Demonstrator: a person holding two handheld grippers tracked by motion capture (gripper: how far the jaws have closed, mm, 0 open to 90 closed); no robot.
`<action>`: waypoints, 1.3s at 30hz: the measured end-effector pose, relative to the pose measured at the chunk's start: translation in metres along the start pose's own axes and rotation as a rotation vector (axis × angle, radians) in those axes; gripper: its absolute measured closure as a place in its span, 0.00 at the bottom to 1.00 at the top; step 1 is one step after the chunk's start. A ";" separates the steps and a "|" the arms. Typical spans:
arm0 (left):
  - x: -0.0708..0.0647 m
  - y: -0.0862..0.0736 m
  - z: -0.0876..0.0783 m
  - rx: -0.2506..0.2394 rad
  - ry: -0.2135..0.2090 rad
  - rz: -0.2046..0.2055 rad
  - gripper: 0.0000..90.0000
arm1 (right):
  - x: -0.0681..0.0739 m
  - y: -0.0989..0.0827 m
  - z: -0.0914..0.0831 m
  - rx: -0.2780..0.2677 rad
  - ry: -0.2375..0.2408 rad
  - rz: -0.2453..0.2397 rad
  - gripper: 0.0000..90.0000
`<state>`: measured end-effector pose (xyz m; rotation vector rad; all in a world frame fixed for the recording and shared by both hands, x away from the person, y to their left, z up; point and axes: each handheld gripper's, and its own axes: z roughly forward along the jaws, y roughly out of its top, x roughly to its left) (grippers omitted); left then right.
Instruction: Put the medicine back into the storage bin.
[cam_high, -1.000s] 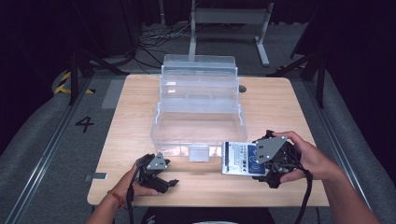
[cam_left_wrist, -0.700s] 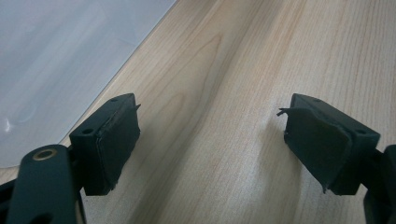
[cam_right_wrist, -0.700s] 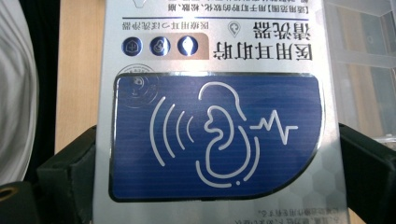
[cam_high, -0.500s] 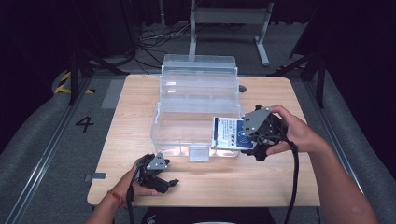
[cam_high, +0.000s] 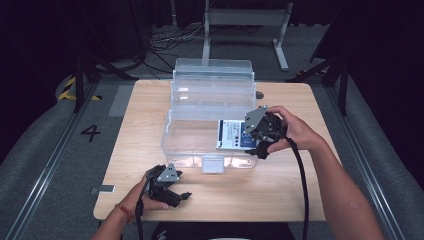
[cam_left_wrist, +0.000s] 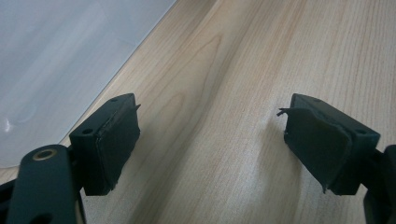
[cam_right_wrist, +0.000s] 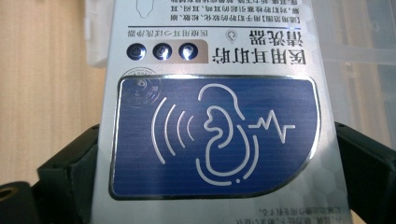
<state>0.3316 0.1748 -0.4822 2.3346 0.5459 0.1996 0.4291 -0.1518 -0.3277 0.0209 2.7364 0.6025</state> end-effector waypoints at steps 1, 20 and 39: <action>0.000 0.000 0.000 0.000 0.000 0.000 0.20 | -0.002 -0.002 0.003 -0.005 0.005 0.006 0.05; 0.000 0.000 0.000 0.000 0.002 -0.002 0.20 | -0.020 -0.014 0.037 0.030 0.044 0.034 0.05; 0.000 0.000 0.000 0.000 0.002 -0.002 0.20 | -0.019 -0.010 0.055 -0.044 0.066 0.039 0.05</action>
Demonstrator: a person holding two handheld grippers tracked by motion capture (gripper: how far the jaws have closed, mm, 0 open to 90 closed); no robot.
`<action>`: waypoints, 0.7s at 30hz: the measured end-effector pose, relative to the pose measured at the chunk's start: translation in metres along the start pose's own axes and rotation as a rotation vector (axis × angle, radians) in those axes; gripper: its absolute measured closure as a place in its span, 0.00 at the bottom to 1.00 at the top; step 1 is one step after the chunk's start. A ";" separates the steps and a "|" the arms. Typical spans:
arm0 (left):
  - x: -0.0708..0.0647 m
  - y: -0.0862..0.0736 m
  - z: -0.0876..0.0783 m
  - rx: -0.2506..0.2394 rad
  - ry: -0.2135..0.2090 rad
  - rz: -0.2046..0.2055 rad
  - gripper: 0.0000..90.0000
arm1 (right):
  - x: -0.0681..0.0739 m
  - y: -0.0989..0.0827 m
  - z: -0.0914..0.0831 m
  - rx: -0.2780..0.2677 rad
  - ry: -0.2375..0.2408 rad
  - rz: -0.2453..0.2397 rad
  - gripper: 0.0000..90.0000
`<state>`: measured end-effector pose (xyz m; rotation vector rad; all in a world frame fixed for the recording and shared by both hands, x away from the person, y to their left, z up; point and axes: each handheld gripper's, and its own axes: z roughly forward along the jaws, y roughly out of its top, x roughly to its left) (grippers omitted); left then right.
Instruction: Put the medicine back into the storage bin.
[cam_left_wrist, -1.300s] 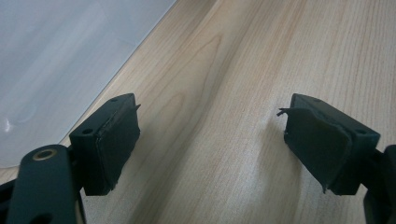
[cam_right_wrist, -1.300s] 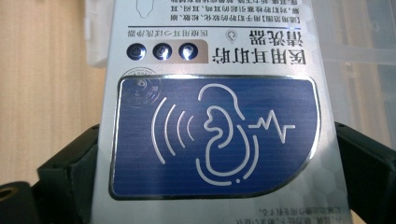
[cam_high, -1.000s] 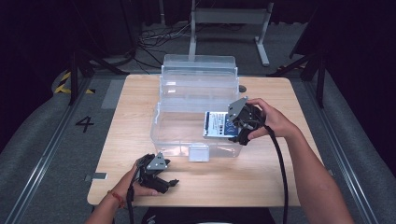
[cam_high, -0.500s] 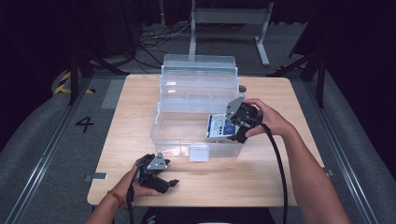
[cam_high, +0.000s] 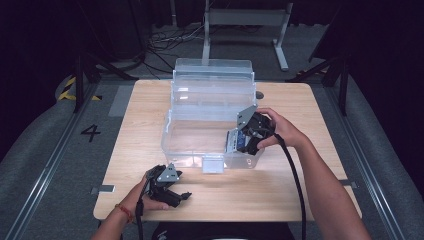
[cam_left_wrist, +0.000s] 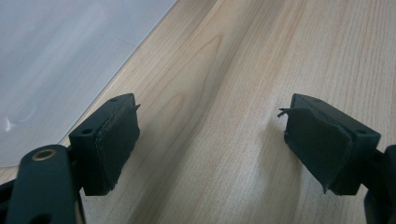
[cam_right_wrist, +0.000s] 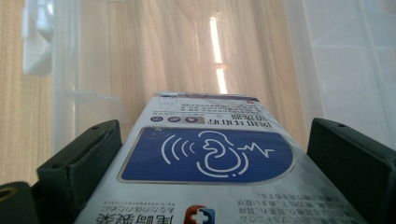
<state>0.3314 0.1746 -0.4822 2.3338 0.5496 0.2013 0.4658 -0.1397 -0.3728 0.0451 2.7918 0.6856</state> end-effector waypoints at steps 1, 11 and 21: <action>0.000 0.000 0.000 0.000 0.000 0.000 0.20 | 0.001 0.001 0.001 0.005 0.009 0.004 0.05; 0.000 0.000 0.000 0.000 0.000 -0.001 0.20 | 0.000 -0.004 -0.005 -0.056 -0.022 0.044 0.13; 0.000 0.000 0.000 -0.001 0.001 -0.002 0.20 | 0.001 -0.009 -0.030 -0.206 -0.101 0.110 0.24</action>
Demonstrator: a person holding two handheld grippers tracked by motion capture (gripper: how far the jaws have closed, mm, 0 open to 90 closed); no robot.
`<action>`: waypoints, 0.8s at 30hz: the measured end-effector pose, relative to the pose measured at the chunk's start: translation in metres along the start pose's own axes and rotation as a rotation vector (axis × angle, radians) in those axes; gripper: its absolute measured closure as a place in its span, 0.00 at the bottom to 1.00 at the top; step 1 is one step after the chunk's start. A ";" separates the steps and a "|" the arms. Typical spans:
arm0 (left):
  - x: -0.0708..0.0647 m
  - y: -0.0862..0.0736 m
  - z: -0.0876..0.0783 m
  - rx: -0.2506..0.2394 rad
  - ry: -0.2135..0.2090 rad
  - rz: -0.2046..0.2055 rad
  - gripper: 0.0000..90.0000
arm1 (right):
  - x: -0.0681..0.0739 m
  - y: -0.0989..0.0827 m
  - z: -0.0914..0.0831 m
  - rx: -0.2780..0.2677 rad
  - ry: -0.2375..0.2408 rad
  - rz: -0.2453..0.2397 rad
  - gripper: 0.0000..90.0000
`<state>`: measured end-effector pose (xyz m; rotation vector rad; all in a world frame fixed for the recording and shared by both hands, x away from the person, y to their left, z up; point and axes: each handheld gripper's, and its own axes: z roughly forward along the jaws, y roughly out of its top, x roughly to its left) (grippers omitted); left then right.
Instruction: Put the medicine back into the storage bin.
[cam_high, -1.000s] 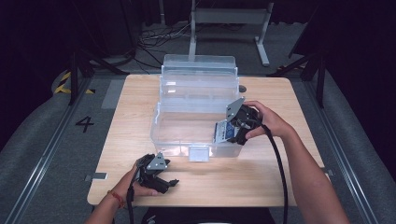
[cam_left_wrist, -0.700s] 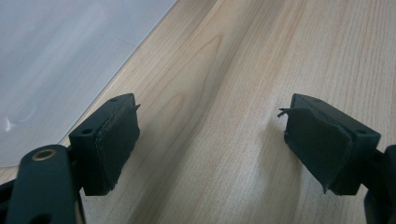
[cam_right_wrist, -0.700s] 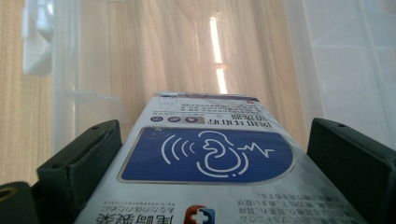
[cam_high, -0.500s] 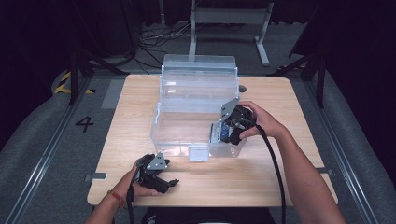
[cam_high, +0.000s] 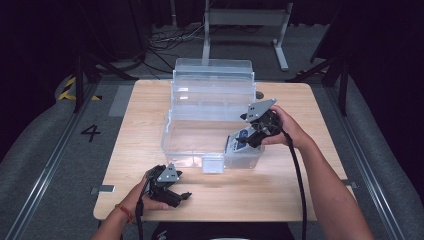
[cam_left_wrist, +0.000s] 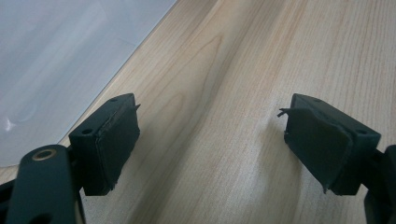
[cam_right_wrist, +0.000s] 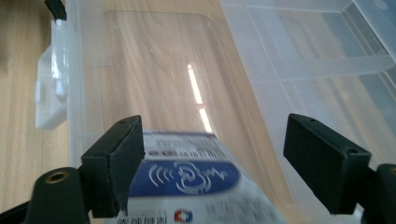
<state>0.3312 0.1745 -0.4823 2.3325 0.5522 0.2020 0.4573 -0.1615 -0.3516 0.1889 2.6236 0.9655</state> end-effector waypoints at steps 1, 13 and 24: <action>0.000 0.000 0.000 0.000 0.000 0.000 0.20 | 0.000 -0.002 -0.003 -0.002 -0.006 -0.006 0.24; 0.000 0.000 0.000 0.001 0.000 0.000 0.20 | 0.000 -0.036 -0.042 0.035 -0.139 0.105 0.31; 0.000 0.001 0.000 0.010 0.001 0.000 0.20 | -0.006 -0.050 -0.018 0.067 -0.175 0.170 0.30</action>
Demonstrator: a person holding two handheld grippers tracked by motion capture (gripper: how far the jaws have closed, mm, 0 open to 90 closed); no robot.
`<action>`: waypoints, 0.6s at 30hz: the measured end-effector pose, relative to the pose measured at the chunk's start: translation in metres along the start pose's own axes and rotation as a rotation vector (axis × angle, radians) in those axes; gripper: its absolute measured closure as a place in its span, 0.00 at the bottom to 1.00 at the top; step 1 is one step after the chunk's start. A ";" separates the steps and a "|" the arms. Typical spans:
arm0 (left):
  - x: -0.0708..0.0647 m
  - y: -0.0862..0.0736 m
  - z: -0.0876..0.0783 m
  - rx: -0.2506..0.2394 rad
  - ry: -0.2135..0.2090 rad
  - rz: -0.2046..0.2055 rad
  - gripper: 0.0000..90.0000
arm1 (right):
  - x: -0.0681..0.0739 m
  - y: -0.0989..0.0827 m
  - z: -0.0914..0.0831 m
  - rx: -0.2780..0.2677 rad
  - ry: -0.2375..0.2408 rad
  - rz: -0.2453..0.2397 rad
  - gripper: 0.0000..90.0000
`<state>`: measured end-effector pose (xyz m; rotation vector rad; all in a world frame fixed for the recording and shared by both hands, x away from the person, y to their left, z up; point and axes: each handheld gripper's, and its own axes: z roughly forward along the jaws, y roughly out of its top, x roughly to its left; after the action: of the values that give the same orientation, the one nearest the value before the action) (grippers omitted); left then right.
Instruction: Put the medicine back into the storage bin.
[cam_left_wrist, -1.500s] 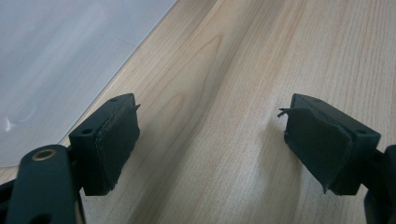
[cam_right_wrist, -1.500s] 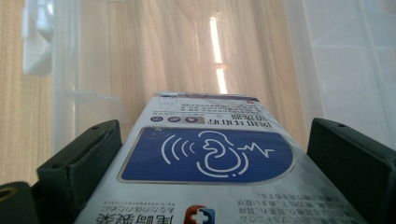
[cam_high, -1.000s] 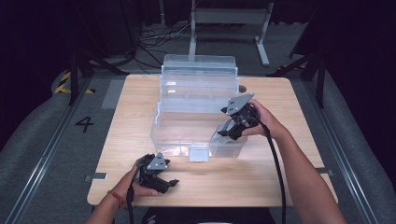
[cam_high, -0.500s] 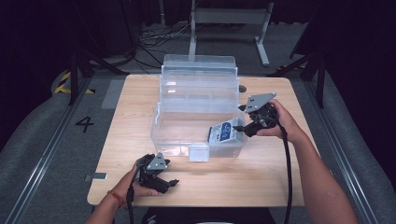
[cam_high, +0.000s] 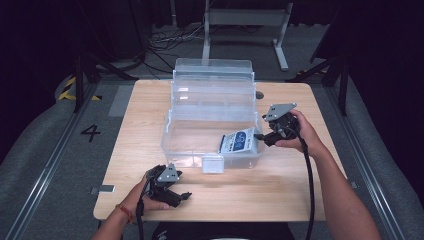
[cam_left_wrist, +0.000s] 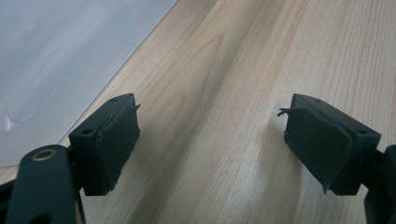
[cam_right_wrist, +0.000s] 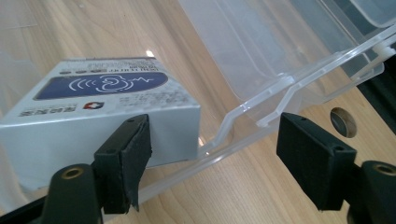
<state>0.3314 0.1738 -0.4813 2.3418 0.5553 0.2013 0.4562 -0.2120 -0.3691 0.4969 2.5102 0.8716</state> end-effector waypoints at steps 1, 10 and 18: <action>0.000 0.000 0.000 -0.001 0.000 -0.006 0.20 | 0.000 0.000 0.003 0.007 0.002 0.001 0.30; -0.004 0.007 -0.009 0.062 0.026 -0.025 0.31 | 0.000 0.007 0.002 -0.081 0.038 0.026 0.30; 0.001 0.011 -0.042 0.003 0.082 -0.051 0.30 | -0.017 0.014 -0.014 -0.138 0.015 0.113 0.32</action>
<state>0.3232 0.1926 -0.4429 2.3279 0.6551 0.2742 0.4658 -0.2160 -0.3450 0.5932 2.4332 1.0858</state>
